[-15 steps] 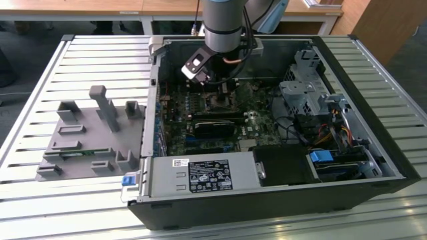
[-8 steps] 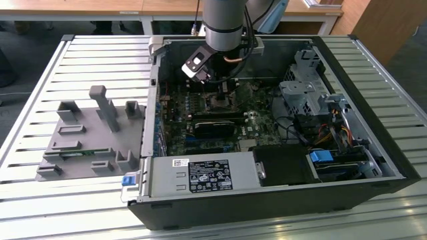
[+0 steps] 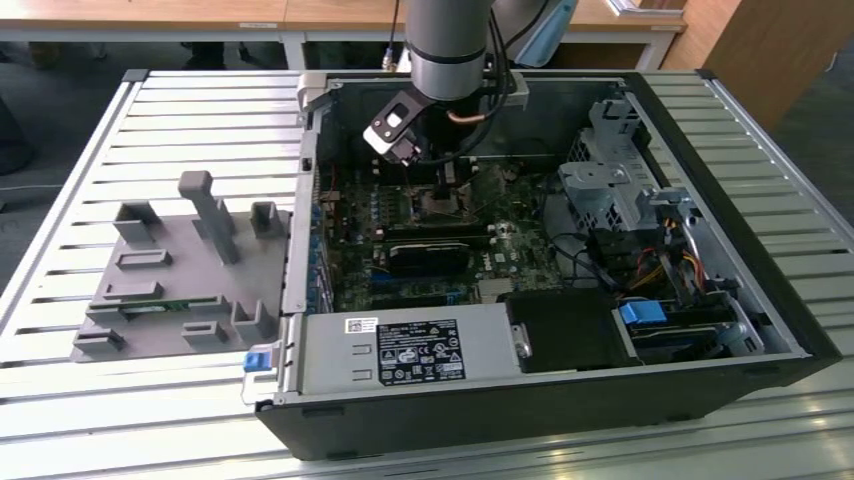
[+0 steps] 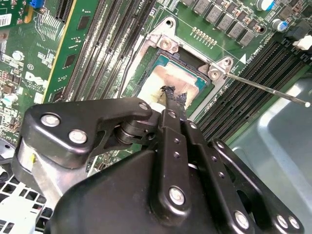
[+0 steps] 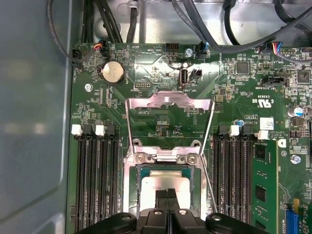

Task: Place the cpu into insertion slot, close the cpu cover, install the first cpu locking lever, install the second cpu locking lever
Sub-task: 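Place the cpu into insertion slot, then close the cpu cover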

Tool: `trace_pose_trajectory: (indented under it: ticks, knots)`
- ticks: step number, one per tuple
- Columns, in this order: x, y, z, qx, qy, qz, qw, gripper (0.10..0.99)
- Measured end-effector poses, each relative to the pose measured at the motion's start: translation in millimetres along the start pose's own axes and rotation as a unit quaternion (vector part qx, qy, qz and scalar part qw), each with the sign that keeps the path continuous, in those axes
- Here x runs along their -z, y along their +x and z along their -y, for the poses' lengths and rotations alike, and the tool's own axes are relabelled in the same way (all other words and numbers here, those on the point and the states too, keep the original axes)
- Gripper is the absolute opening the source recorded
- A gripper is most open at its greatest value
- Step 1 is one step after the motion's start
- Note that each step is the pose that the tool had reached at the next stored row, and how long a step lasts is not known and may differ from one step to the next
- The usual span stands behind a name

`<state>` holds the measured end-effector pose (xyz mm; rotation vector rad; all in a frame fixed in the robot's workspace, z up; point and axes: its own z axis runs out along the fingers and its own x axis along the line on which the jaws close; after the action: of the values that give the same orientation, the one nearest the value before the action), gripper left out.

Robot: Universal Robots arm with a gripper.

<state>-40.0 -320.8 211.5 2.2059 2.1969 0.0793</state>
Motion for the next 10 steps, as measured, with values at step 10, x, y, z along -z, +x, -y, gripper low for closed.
trace_pose_trajectory:
  ticks: [10]
  knots:
    - [3.2,0.1,-0.2,0.0,0.0,0.0,1.0,0.106]
